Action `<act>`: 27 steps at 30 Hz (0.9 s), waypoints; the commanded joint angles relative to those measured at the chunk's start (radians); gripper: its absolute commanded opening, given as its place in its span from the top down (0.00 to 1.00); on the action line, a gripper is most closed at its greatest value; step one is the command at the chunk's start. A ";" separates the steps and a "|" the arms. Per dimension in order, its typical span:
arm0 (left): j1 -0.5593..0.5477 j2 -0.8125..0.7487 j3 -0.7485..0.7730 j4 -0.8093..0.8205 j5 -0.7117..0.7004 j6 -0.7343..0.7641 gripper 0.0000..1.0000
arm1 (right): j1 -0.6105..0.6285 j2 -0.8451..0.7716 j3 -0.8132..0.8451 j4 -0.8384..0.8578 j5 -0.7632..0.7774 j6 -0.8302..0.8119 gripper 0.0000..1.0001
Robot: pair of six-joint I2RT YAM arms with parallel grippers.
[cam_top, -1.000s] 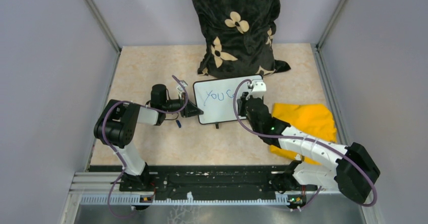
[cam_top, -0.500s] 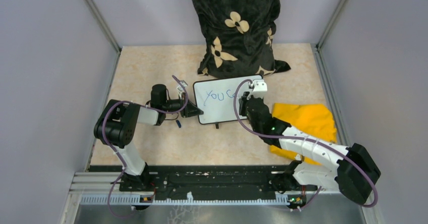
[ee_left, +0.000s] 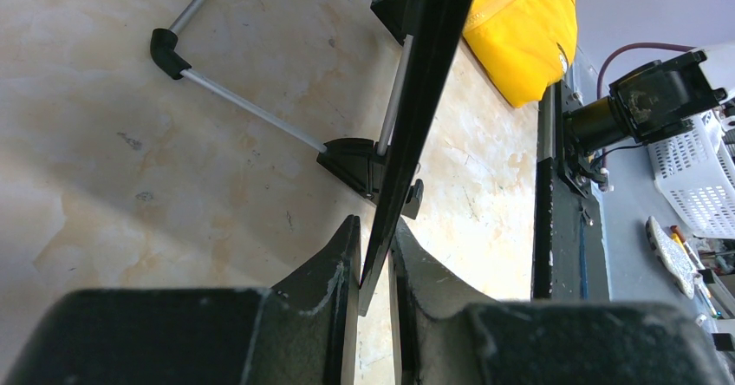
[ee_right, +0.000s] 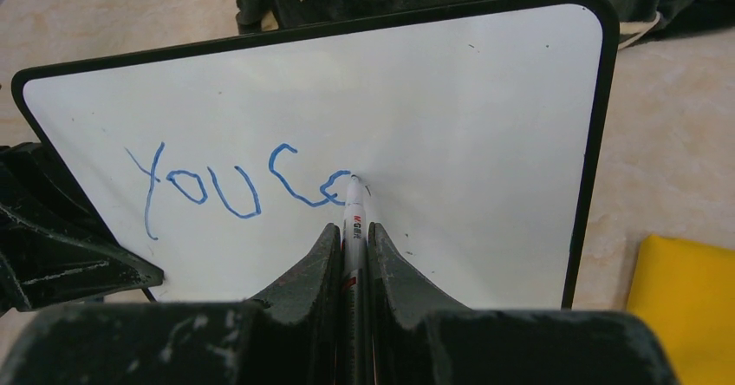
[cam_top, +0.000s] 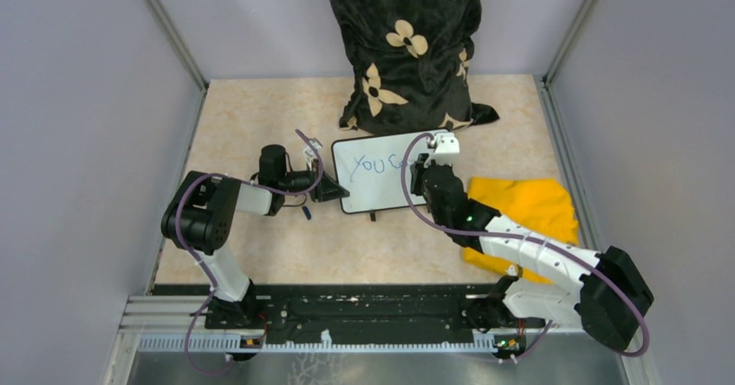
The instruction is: Write a sentence on the whiteboard
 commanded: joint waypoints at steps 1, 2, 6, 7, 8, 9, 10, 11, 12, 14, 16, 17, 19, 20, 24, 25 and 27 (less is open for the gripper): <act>-0.003 0.010 0.011 -0.026 -0.022 0.036 0.77 | -0.008 0.001 0.057 0.050 0.015 -0.018 1.00; -0.003 0.010 0.011 -0.025 -0.022 0.036 0.77 | -0.008 0.002 0.058 0.051 0.015 -0.017 1.00; -0.003 0.010 0.012 -0.026 -0.022 0.036 0.77 | -0.008 0.007 0.060 0.055 0.012 -0.019 1.00; -0.003 0.010 0.012 -0.025 -0.022 0.036 0.77 | -0.008 0.008 0.059 0.055 0.012 -0.019 1.00; -0.003 0.009 0.012 -0.025 -0.022 0.036 0.77 | -0.009 0.010 0.057 0.055 0.011 -0.018 1.00; -0.003 0.010 0.011 -0.025 -0.022 0.036 0.77 | -0.008 0.011 0.056 0.055 0.011 -0.017 1.00; -0.003 0.010 0.011 -0.025 -0.022 0.036 0.77 | -0.009 0.011 0.052 0.057 0.010 -0.015 1.00; -0.003 0.010 0.012 -0.025 -0.022 0.035 0.77 | -0.009 0.012 0.049 0.059 0.009 -0.015 1.00; -0.003 0.010 0.012 -0.025 -0.022 0.035 0.77 | -0.009 0.012 0.047 0.059 0.008 -0.014 1.00; -0.003 0.010 0.012 -0.025 -0.022 0.034 0.77 | -0.009 0.014 0.044 0.056 0.009 -0.011 1.00; -0.003 0.009 0.011 -0.025 -0.022 0.034 0.77 | -0.009 0.015 0.038 0.054 0.009 -0.007 1.00; -0.003 0.010 0.011 -0.025 -0.021 0.034 0.77 | -0.009 0.013 0.034 0.052 0.009 -0.005 1.00; -0.003 0.010 0.012 -0.025 -0.022 0.034 0.77 | -0.009 0.009 0.027 0.049 0.007 0.000 1.00; -0.003 0.010 0.012 -0.025 -0.022 0.034 0.77 | -0.009 0.007 0.023 0.047 0.008 0.002 1.00; -0.003 0.009 0.012 -0.025 -0.022 0.034 0.77 | -0.009 -0.004 0.007 0.037 0.008 0.013 1.00; -0.003 0.009 0.012 -0.026 -0.022 0.034 0.77 | -0.009 -0.008 0.002 0.035 0.006 0.017 1.00; -0.003 0.010 0.011 -0.025 -0.021 0.034 0.77 | -0.009 -0.015 -0.010 0.032 0.004 0.023 1.00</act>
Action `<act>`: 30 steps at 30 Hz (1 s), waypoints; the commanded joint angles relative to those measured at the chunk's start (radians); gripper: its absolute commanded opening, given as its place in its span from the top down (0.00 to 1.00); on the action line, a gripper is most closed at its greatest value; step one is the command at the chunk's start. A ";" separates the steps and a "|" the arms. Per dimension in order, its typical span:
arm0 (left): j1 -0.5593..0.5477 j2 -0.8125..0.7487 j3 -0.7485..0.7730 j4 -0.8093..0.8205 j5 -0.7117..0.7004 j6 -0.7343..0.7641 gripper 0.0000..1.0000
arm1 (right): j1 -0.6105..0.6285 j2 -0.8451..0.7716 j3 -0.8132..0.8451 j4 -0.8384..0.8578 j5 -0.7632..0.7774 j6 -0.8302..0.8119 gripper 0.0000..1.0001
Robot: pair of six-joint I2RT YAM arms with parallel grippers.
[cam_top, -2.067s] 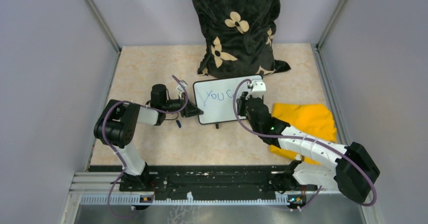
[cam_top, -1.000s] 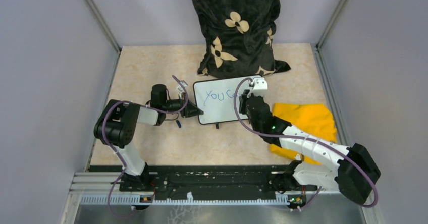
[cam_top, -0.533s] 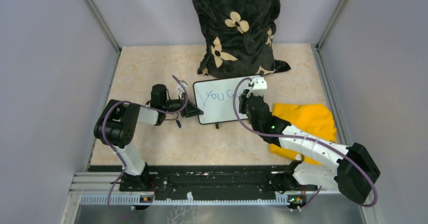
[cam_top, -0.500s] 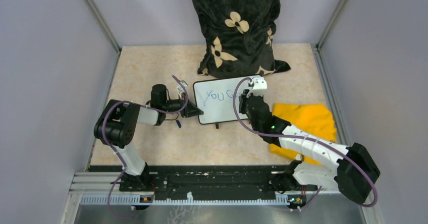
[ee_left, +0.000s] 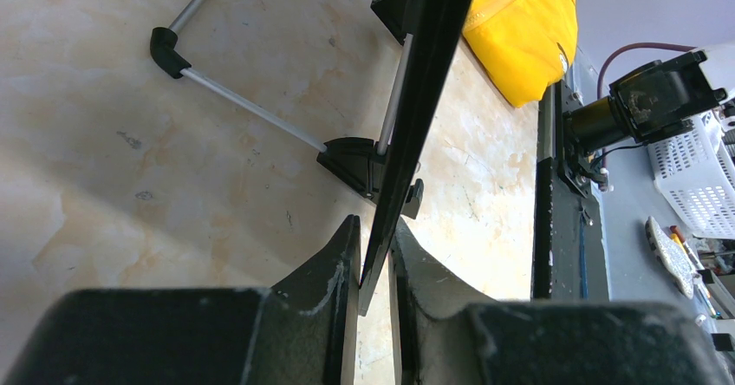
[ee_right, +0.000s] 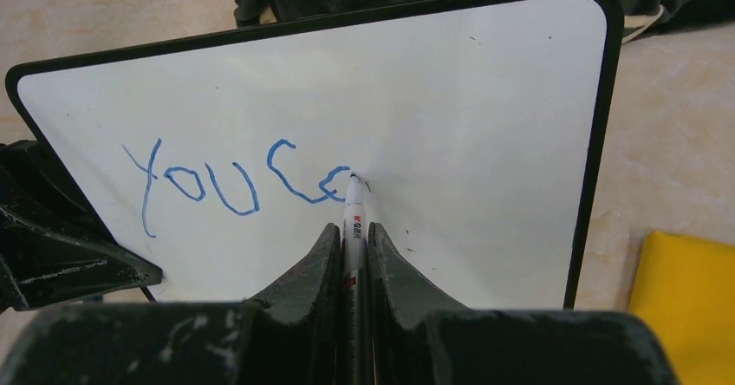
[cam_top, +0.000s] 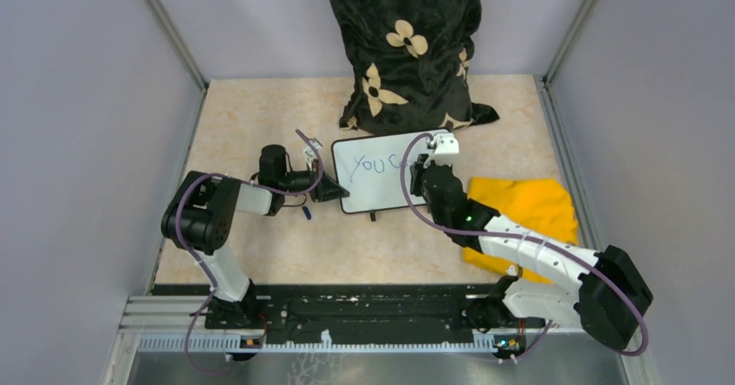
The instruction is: Write a sentence on the whiteboard
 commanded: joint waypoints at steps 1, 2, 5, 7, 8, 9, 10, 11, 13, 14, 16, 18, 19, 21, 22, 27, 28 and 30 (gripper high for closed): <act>-0.003 0.010 0.011 -0.025 -0.021 0.034 0.77 | -0.009 -0.025 -0.015 0.028 0.005 0.024 1.00; -0.003 0.010 0.012 -0.025 -0.021 0.034 0.77 | -0.009 -0.030 -0.018 0.025 0.004 0.026 1.00; -0.003 0.012 0.012 -0.025 -0.021 0.033 0.77 | -0.009 -0.037 -0.024 0.020 0.005 0.030 1.00; -0.003 0.012 0.011 -0.024 -0.022 0.034 0.77 | -0.008 -0.044 -0.024 0.016 0.008 0.030 1.00; -0.003 0.011 0.012 -0.024 -0.023 0.034 0.77 | -0.009 -0.046 -0.024 0.014 0.009 0.028 1.00; -0.003 0.010 0.011 -0.024 -0.023 0.034 0.77 | -0.009 -0.048 -0.025 0.012 0.010 0.028 1.00; -0.003 0.010 0.011 -0.025 -0.023 0.034 0.77 | -0.009 -0.051 -0.026 0.010 0.011 0.028 1.00; -0.003 0.010 0.012 -0.026 -0.023 0.034 0.77 | -0.010 -0.054 -0.026 0.008 0.012 0.028 1.00; -0.003 0.010 0.012 -0.026 -0.023 0.036 0.77 | -0.009 -0.064 -0.023 0.006 0.011 0.028 1.00; -0.003 0.010 0.012 -0.027 -0.023 0.036 0.77 | -0.009 -0.071 -0.021 0.006 0.009 0.028 1.00; -0.003 0.010 0.012 -0.026 -0.022 0.036 0.77 | -0.010 -0.086 -0.015 0.008 0.004 0.027 1.00; -0.003 0.011 0.011 -0.026 -0.021 0.034 0.76 | -0.009 -0.096 -0.006 0.011 0.005 0.021 1.00; -0.003 0.011 0.012 -0.026 -0.022 0.034 0.76 | -0.009 -0.096 0.000 0.012 0.007 0.017 1.00; -0.003 0.011 0.012 -0.026 -0.022 0.034 0.76 | -0.010 -0.094 0.012 0.011 0.013 0.007 1.00; -0.003 0.011 0.011 -0.027 -0.021 0.034 0.76 | -0.009 -0.091 0.017 0.011 0.017 0.003 1.00; -0.003 0.012 0.011 -0.026 -0.022 0.034 0.76 | -0.010 -0.071 0.031 0.025 0.022 -0.011 1.00; -0.003 0.012 0.011 -0.027 -0.022 0.034 0.76 | -0.013 -0.067 0.035 0.027 0.020 -0.010 1.00; -0.003 0.011 0.012 -0.026 -0.022 0.034 0.76 | -0.015 -0.062 0.037 0.033 0.016 -0.009 1.00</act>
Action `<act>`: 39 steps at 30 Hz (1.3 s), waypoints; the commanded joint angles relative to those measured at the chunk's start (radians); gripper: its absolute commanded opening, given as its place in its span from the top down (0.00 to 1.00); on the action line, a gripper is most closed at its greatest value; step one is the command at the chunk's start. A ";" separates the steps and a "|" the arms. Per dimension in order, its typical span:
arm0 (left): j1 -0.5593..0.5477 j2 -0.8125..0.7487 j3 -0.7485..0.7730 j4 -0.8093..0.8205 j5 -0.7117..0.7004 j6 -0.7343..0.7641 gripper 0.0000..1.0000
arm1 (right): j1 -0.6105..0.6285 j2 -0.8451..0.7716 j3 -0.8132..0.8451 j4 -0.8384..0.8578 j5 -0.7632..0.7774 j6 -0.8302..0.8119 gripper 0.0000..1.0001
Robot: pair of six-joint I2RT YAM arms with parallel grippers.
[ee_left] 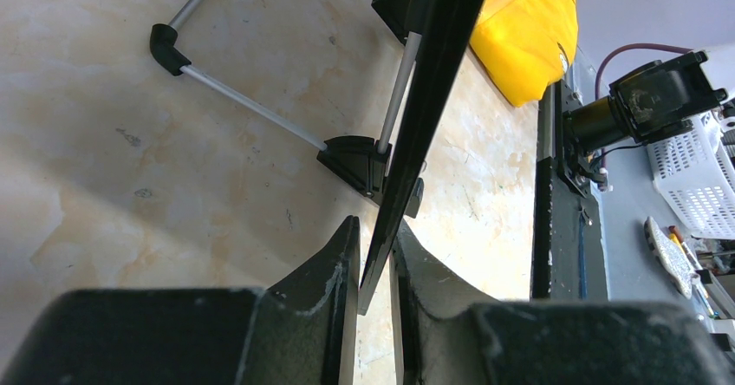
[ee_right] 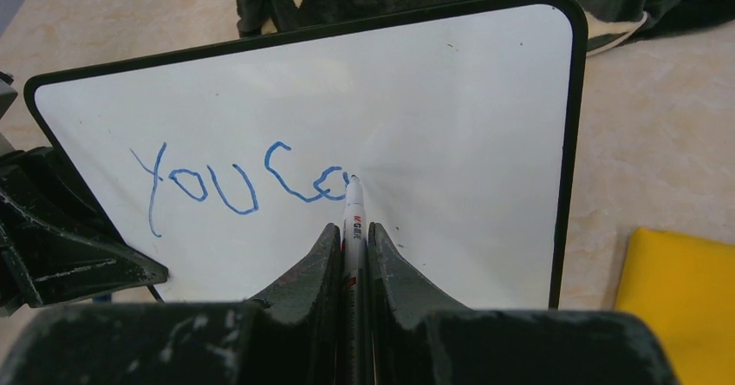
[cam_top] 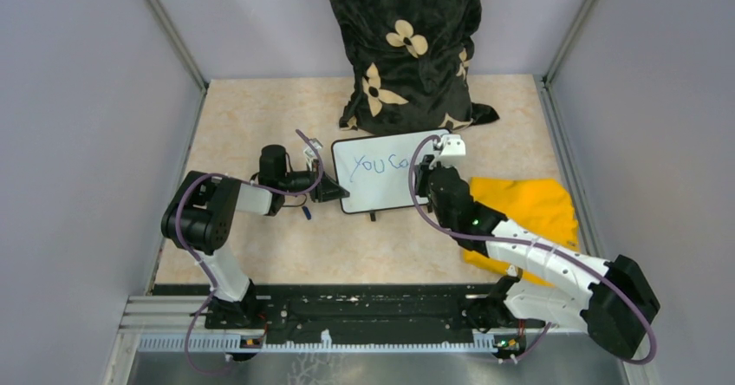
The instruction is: Write a sentence on the whiteboard
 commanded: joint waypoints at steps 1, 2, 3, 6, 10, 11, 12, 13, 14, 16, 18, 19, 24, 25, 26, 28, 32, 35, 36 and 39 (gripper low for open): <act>-0.003 0.011 0.011 -0.021 -0.021 0.034 0.76 | -0.014 0.010 0.062 0.058 0.013 -0.017 1.00; -0.003 0.012 0.011 -0.021 -0.022 0.034 0.76 | -0.015 0.014 0.064 0.060 0.012 -0.018 1.00; -0.003 0.012 0.012 -0.021 -0.022 0.034 0.76 | -0.015 0.017 0.066 0.061 0.011 -0.021 1.00; -0.003 0.012 0.012 -0.020 -0.021 0.034 0.76 | -0.018 0.026 0.070 0.064 0.012 -0.023 1.00; -0.003 0.013 0.013 -0.022 -0.021 0.034 0.76 | -0.021 0.036 0.074 0.073 0.006 -0.022 1.00; -0.003 0.012 0.012 -0.023 -0.021 0.034 0.76 | -0.022 0.039 0.075 0.074 0.004 -0.022 1.00; -0.003 0.013 0.014 -0.022 -0.021 0.034 0.76 | -0.023 0.041 0.076 0.074 0.004 -0.022 1.00; -0.003 0.013 0.014 -0.022 -0.021 0.034 0.76 | -0.024 0.043 0.076 0.076 0.004 -0.022 1.00; -0.003 0.013 0.013 -0.022 -0.021 0.034 0.76 | -0.024 0.047 0.074 0.077 0.004 -0.021 1.00; -0.003 0.013 0.014 -0.022 -0.021 0.034 0.76 | -0.026 0.050 0.071 0.078 0.004 -0.021 1.00; -0.003 0.013 0.013 -0.023 -0.021 0.034 0.76 | -0.028 0.053 0.067 0.078 0.003 -0.018 1.00; -0.003 0.013 0.014 -0.024 -0.022 0.034 0.76 | -0.029 0.053 0.065 0.078 0.001 -0.016 1.00; -0.003 0.012 0.014 -0.023 -0.023 0.034 0.76 | -0.029 0.050 0.049 0.069 -0.001 -0.007 1.00; -0.003 0.012 0.013 -0.024 -0.021 0.034 0.76 | -0.029 0.047 0.043 0.066 0.001 -0.005 1.00; -0.003 0.012 0.013 -0.024 -0.022 0.034 0.76 | -0.029 0.046 0.039 0.064 0.000 -0.003 1.00; -0.003 0.012 0.014 -0.023 -0.023 0.034 0.76 | -0.030 0.041 0.029 0.059 -0.001 0.004 1.00; -0.003 0.012 0.015 -0.025 -0.023 0.034 0.76 | -0.030 0.030 0.005 0.047 -0.002 0.020 1.00; -0.003 0.011 0.015 -0.025 -0.023 0.034 0.76 | -0.030 0.021 -0.013 0.040 -0.003 0.030 1.00; -0.003 0.012 0.015 -0.025 -0.022 0.034 0.76 | -0.030 0.018 -0.016 0.037 -0.004 0.036 1.00; -0.003 0.011 0.015 -0.025 -0.023 0.034 0.76 | -0.030 0.007 -0.032 0.031 -0.009 0.045 1.00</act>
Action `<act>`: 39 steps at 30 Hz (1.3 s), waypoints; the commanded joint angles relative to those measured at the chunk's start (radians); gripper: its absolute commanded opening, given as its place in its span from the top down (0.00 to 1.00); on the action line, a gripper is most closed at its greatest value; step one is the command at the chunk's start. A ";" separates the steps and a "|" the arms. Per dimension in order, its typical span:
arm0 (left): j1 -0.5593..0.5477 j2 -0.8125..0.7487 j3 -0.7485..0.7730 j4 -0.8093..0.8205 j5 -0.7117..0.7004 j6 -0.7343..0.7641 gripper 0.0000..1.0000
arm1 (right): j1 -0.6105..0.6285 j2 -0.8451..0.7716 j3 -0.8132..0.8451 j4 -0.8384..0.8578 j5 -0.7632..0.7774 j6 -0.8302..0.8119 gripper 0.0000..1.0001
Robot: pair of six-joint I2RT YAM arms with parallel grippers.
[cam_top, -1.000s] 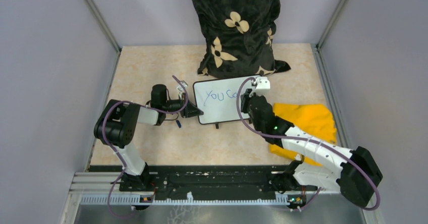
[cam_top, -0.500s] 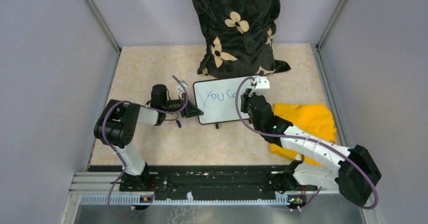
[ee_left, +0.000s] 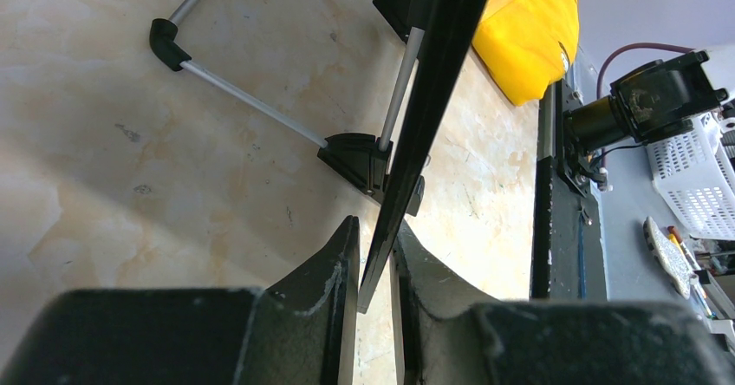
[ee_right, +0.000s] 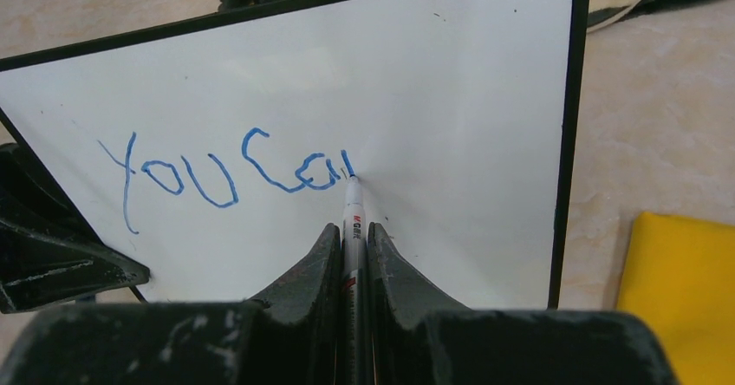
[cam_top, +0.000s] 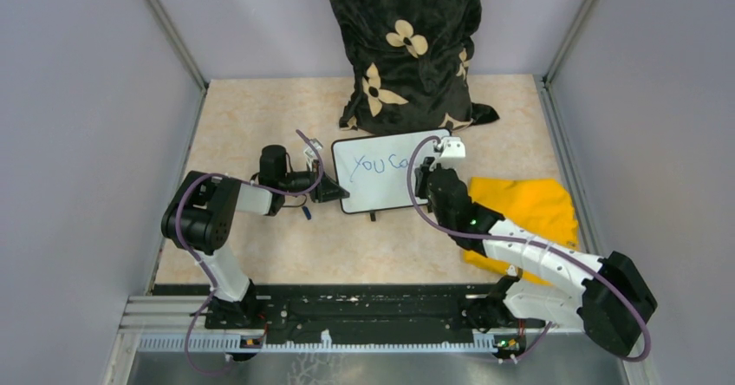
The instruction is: Write a sentence on the whiteboard
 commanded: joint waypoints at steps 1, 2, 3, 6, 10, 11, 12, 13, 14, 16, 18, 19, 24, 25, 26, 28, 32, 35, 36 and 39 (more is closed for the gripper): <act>-0.003 0.010 0.015 -0.015 -0.019 0.032 0.76 | -0.010 -0.030 -0.019 0.011 -0.007 0.026 1.00; -0.003 0.011 0.014 -0.015 -0.019 0.032 0.76 | -0.009 -0.033 -0.023 0.009 -0.008 0.030 1.00; -0.003 0.011 0.014 -0.015 -0.019 0.032 0.76 | -0.010 -0.035 -0.026 0.007 -0.009 0.032 1.00; -0.004 0.011 0.015 -0.016 -0.019 0.032 0.76 | -0.009 -0.039 -0.034 0.000 -0.014 0.037 1.00; -0.005 0.011 0.015 -0.017 -0.020 0.034 0.76 | -0.010 -0.037 -0.033 0.002 -0.017 0.040 1.00; -0.004 0.011 0.014 -0.017 -0.020 0.034 0.76 | -0.010 -0.036 -0.029 0.004 -0.017 0.041 1.00; -0.005 0.010 0.015 -0.018 -0.021 0.034 0.76 | -0.009 -0.033 -0.024 0.005 -0.017 0.040 1.00; -0.005 0.011 0.015 -0.018 -0.021 0.034 0.76 | -0.010 -0.031 -0.017 0.007 -0.017 0.037 1.00; -0.006 0.010 0.015 -0.018 -0.021 0.034 0.76 | -0.010 -0.027 -0.010 0.009 -0.016 0.035 1.00; -0.006 0.010 0.014 -0.018 -0.021 0.034 0.76 | -0.010 -0.018 0.005 0.012 -0.015 0.029 1.00; -0.006 0.010 0.014 -0.019 -0.021 0.034 0.76 | -0.010 -0.009 0.020 0.014 -0.012 0.023 1.00; -0.006 0.010 0.014 -0.019 -0.021 0.034 0.76 | -0.010 -0.005 0.026 0.016 -0.012 0.019 1.00; -0.008 0.010 0.016 -0.021 -0.021 0.037 0.76 | -0.009 0.007 0.051 0.024 -0.008 0.003 1.00; -0.008 0.010 0.014 -0.021 -0.021 0.037 0.76 | -0.010 0.009 0.056 0.024 -0.005 0.000 1.00; -0.008 0.010 0.014 -0.021 -0.021 0.038 0.76 | -0.010 0.010 0.058 0.024 -0.002 -0.003 1.00; -0.008 0.010 0.016 -0.022 -0.022 0.038 0.76 | -0.009 0.011 0.062 0.029 0.001 -0.008 1.00; -0.008 0.011 0.016 -0.024 -0.022 0.038 0.76 | -0.010 0.014 0.073 0.033 0.005 -0.016 1.00; -0.008 0.011 0.016 -0.024 -0.021 0.039 0.76 | -0.011 0.019 0.078 0.039 0.008 -0.023 1.00; -0.008 0.011 0.016 -0.024 -0.022 0.040 0.76 | -0.011 0.021 0.081 0.040 0.008 -0.026 1.00; -0.008 0.010 0.016 -0.026 -0.022 0.040 0.76 | -0.014 0.027 0.089 0.043 0.009 -0.034 1.00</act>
